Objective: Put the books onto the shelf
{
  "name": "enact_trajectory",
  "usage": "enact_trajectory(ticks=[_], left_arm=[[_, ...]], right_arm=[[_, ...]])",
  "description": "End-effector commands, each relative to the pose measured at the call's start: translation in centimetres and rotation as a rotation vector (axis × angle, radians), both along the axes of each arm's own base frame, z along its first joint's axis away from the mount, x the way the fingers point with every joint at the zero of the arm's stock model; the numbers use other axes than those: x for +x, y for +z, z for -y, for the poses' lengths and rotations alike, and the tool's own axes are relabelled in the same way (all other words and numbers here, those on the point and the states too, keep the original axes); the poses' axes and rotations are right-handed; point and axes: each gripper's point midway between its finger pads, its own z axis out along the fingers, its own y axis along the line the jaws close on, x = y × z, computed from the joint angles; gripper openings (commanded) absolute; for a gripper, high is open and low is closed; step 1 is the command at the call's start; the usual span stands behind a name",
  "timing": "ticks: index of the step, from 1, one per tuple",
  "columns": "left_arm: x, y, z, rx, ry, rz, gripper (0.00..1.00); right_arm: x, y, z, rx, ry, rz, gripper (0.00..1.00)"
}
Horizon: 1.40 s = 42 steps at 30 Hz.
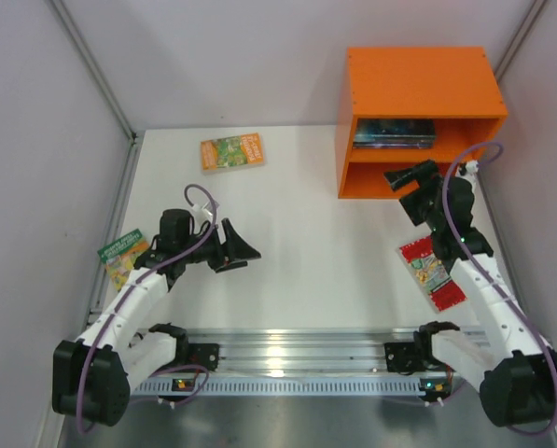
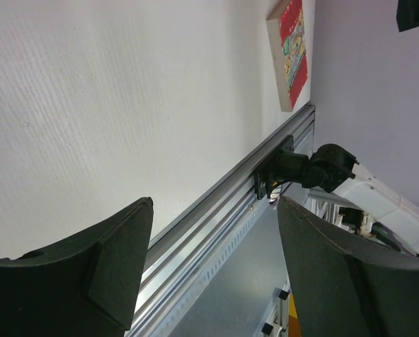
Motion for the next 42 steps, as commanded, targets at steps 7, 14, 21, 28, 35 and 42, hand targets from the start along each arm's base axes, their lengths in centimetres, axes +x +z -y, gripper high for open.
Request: enact_trajectory(ticks=[7, 14, 21, 28, 35, 42], left_arm=[[-1.0, -0.9, -0.4, 0.044, -0.049, 0.067, 0.89], [-0.7, -1.6, -0.7, 0.068, -0.02, 0.065, 0.9], [-1.1, -1.2, -0.6, 0.052, -0.029, 0.077, 0.89], [-1.1, -1.1, -0.4, 0.044, -0.041, 0.077, 0.89], [-0.9, -1.1, -0.5, 0.048, -0.034, 0.073, 0.88], [-0.3, -1.3, -0.6, 0.06, -0.01, 0.063, 0.86]], right_arm=[[-7.5, -8.2, 12.3, -0.201, -0.257, -0.213, 1.0], [-12.0, -15.4, 20.1, -0.043, -0.441, -0.413, 1.0], [-15.8, -20.0, 23.2, 0.081, -0.611, -0.551, 1.0], [-17.5, -20.4, 25.4, 0.027, -0.719, -0.595, 1.0], [-17.7, -21.2, 26.3, 0.011, -0.726, -0.635, 1.0], [-17.3, -23.2, 24.3, 0.071, -0.636, -0.647, 0.98]])
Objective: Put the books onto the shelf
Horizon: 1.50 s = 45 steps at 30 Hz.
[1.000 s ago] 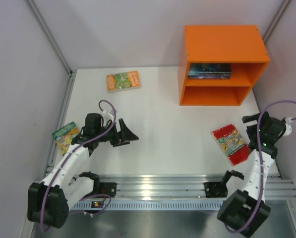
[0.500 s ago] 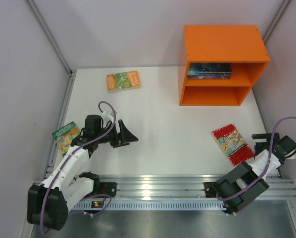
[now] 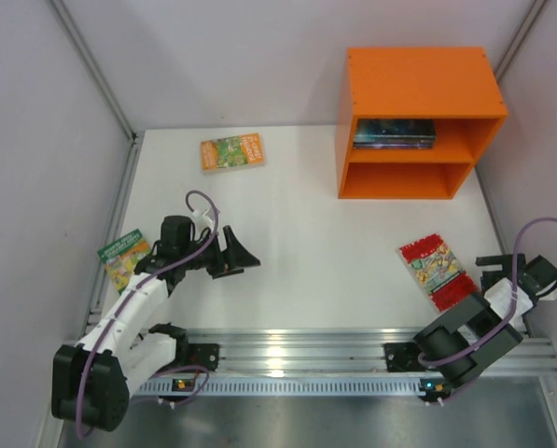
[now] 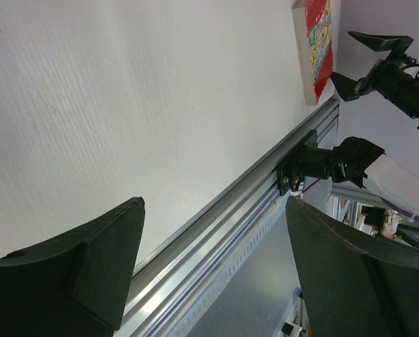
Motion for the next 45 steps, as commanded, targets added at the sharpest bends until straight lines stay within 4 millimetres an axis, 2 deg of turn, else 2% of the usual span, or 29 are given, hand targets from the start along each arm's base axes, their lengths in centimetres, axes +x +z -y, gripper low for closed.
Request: enact_trajectory(ticks=[1, 6, 12, 13, 19, 23, 27, 30, 31, 33, 34, 35, 38, 42, 45], left_arm=[[1.0, 0.4, 0.0, 0.005, 0.018, 0.042, 0.86], [1.9, 1.0, 0.3, -0.026, 0.052, 0.047, 0.84], [2.1, 1.1, 0.4, -0.028, 0.061, 0.051, 0.84], [2.1, 1.1, 0.4, -0.029, 0.058, 0.052, 0.84], [1.9, 1.2, 0.4, -0.027, 0.047, 0.056, 0.84], [2.1, 1.3, 0.5, -0.027, 0.048, 0.062, 0.84], [2.0, 1.2, 0.5, -0.026, 0.047, 0.063, 0.83], [2.1, 1.1, 0.3, -0.012, 0.054, 0.071, 0.83], [2.2, 1.1, 0.2, -0.007, 0.059, 0.071, 0.83], [2.3, 1.2, 0.2, -0.005, 0.058, 0.074, 0.83], [2.3, 1.3, 0.3, -0.005, 0.057, 0.072, 0.83], [2.4, 1.3, 0.3, -0.007, 0.058, 0.069, 0.83], [2.8, 1.6, 0.3, -0.007, 0.079, 0.069, 0.82], [3.3, 1.5, 0.6, 0.005, 0.089, 0.086, 0.81], [3.3, 0.9, 1.2, 0.015, 0.066, 0.06, 0.81]], right_arm=[[-0.2, -1.6, -1.5, 0.053, 0.059, -0.008, 0.97], [1.9, -1.6, -4.0, 0.082, 0.221, 0.03, 0.91], [4.3, -1.6, -8.8, 0.104, 0.428, 0.058, 0.84], [4.5, -1.7, -10.3, 0.106, 0.486, 0.052, 0.83], [5.2, -1.2, -14.4, 0.071, 0.622, 0.086, 0.81], [5.6, -1.4, -14.9, 0.055, 0.643, 0.067, 0.82], [6.7, -1.4, -16.3, 0.05, 0.719, 0.097, 0.82], [7.5, -0.9, -18.9, 0.057, 0.839, 0.161, 0.8], [7.3, -1.0, -20.8, 0.067, 0.909, 0.166, 0.79], [7.1, -0.9, -22.7, 0.069, 0.965, 0.175, 0.77], [6.6, -0.9, -24.5, 0.081, 1.019, 0.176, 0.77], [6.5, -0.5, -25.1, 0.073, 1.04, 0.191, 0.77], [5.9, 0.0, -26.1, 0.042, 1.079, 0.202, 0.77], [5.9, -0.1, -24.5, -0.045, 1.053, 0.12, 0.78], [7.3, 0.9, -23.5, -0.123, 1.033, 0.138, 0.77]])
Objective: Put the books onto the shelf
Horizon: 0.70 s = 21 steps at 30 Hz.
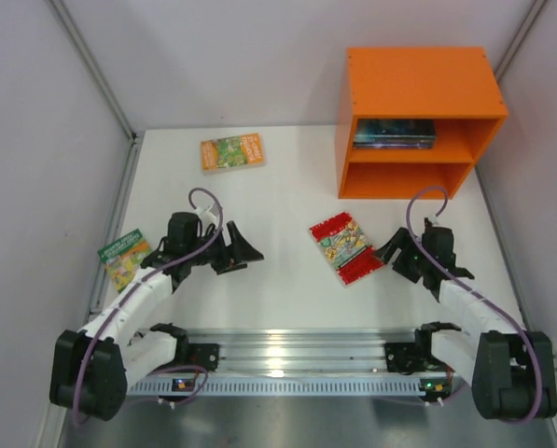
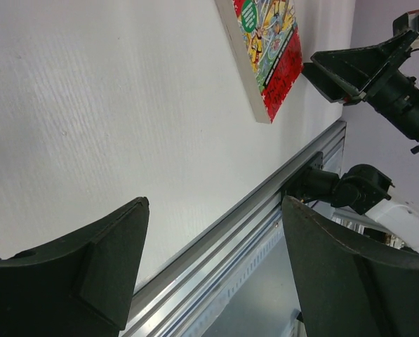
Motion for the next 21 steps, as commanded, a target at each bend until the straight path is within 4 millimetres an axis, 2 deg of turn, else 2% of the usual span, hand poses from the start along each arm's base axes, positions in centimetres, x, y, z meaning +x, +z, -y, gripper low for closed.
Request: enact_trajectory(ticks=[1, 2, 4, 5, 7, 8, 9, 11, 12, 13, 14, 15, 17, 20, 21], left_arm=[[1.6, 1.3, 0.9, -0.006, -0.008, 0.067, 0.81], [1.4, 1.0, 1.1, -0.008, -0.016, 0.054, 0.81], [1.5, 0.8, 1.3, -0.012, -0.013, 0.044, 0.79], [1.5, 0.4, 1.3, -0.007, -0.008, 0.035, 0.79], [1.6, 0.1, 1.2, -0.002, -0.003, 0.031, 0.79], [1.6, 0.0, 1.2, 0.002, -0.001, 0.032, 0.79], [1.7, -0.2, 1.2, 0.004, 0.002, 0.03, 0.79], [1.8, -0.3, 1.3, -0.008, 0.008, 0.023, 0.79], [1.8, -0.4, 1.4, -0.012, 0.009, 0.022, 0.79], [1.8, -0.4, 1.4, -0.018, 0.012, 0.027, 0.79], [1.8, -0.6, 1.4, -0.013, 0.017, 0.024, 0.79], [1.8, -0.7, 1.3, -0.01, 0.018, 0.019, 0.79], [1.8, -1.0, 1.1, 0.018, 0.015, 0.019, 0.79], [1.9, -1.3, 0.6, 0.065, 0.014, 0.025, 0.79], [2.2, -1.5, 0.3, 0.086, 0.034, 0.03, 0.79]], right_arm=[[1.7, 1.1, 1.7, -0.117, -0.031, 0.05, 0.77], [1.9, 0.8, 1.7, -0.125, -0.02, 0.042, 0.76], [3.5, 1.7, 1.3, -0.12, 0.007, 0.101, 0.73], [3.6, 1.0, 1.1, -0.117, 0.016, 0.081, 0.72], [5.2, 1.8, 0.0, -0.087, 0.062, 0.142, 0.7], [5.5, 1.0, -0.7, -0.068, 0.095, 0.124, 0.69], [5.9, 1.1, -1.8, -0.066, 0.133, 0.124, 0.66], [5.6, -1.3, -2.9, -0.082, 0.177, 0.033, 0.65], [5.7, -1.2, -4.6, -0.084, 0.228, 0.024, 0.65], [5.0, -2.7, -5.5, -0.089, 0.255, -0.029, 0.64], [4.7, -3.0, -6.3, -0.099, 0.28, -0.042, 0.63], [3.7, -3.3, -8.1, -0.104, 0.327, -0.053, 0.61], [1.9, -4.4, -9.9, -0.135, 0.378, -0.074, 0.58], [0.5, -4.7, -11.6, -0.148, 0.386, -0.065, 0.54], [-0.8, -5.1, -12.6, -0.146, 0.407, -0.078, 0.54]])
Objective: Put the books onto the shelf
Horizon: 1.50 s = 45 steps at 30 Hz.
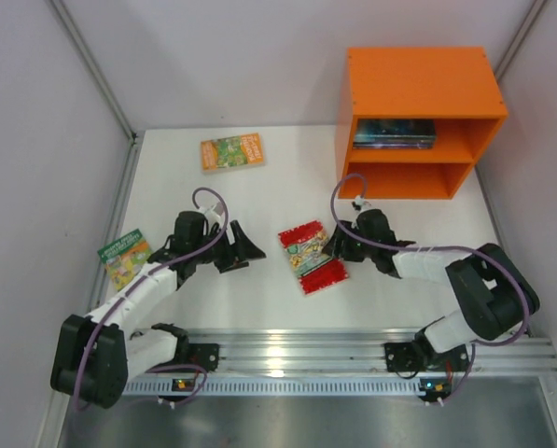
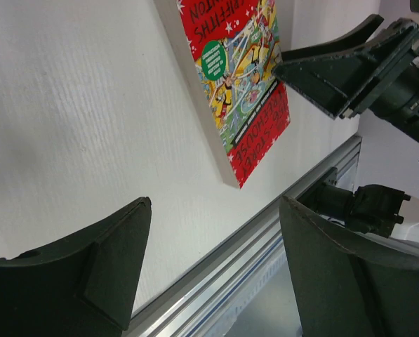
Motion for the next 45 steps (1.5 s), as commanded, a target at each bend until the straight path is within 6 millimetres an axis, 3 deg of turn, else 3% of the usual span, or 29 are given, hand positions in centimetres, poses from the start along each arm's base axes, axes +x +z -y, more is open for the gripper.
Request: enact_trajectory(ticks=[1, 6, 10, 13, 17, 26, 32, 35, 36, 39, 45], left_arm=[[1.1, -0.2, -0.6, 0.061, 0.023, 0.044, 0.78], [1.1, -2.7, -1.6, 0.147, 0.051, 0.007, 0.75], [-0.1, -4.2, -1.6, 0.173, 0.029, -0.013, 0.75], [-0.5, -5.3, -1.5, 0.17, 0.024, -0.035, 0.75], [-0.5, -6.9, -1.1, 0.162, 0.009, -0.08, 0.74], [0.2, -9.3, -0.3, 0.181, -0.011, -0.117, 0.67], [0.3, -11.7, -0.9, 0.254, -0.02, -0.168, 0.62], [0.3, -12.8, -1.3, 0.288, -0.006, -0.197, 0.48], [0.3, -13.1, -1.4, 0.288, -0.001, -0.203, 0.36], [0.3, -13.7, -1.2, 0.279, 0.012, -0.231, 0.2], [-0.5, -15.3, 0.0, 0.206, -0.037, -0.341, 0.04]], right_arm=[[-5.0, -4.4, -0.3, -0.096, -0.006, -0.142, 0.53], [-8.0, -5.7, -3.2, -0.086, 0.025, -0.148, 0.42], [-9.5, -5.9, -5.3, 0.0, 0.038, -0.151, 0.33], [-10.2, -6.2, -5.3, 0.034, 0.014, -0.16, 0.28], [-10.8, -5.9, -5.0, 0.058, 0.007, -0.162, 0.29], [-9.7, -4.3, -4.5, 0.06, -0.04, -0.105, 0.38], [-9.7, -3.8, -4.0, 0.069, -0.056, -0.084, 0.42], [-9.6, -3.4, -3.9, 0.083, -0.063, -0.071, 0.46], [-9.5, -3.1, -3.9, 0.091, -0.068, -0.068, 0.47], [-9.2, -2.8, -4.1, 0.104, -0.081, -0.066, 0.57], [-8.3, -2.8, -4.5, 0.093, -0.141, -0.114, 0.71]])
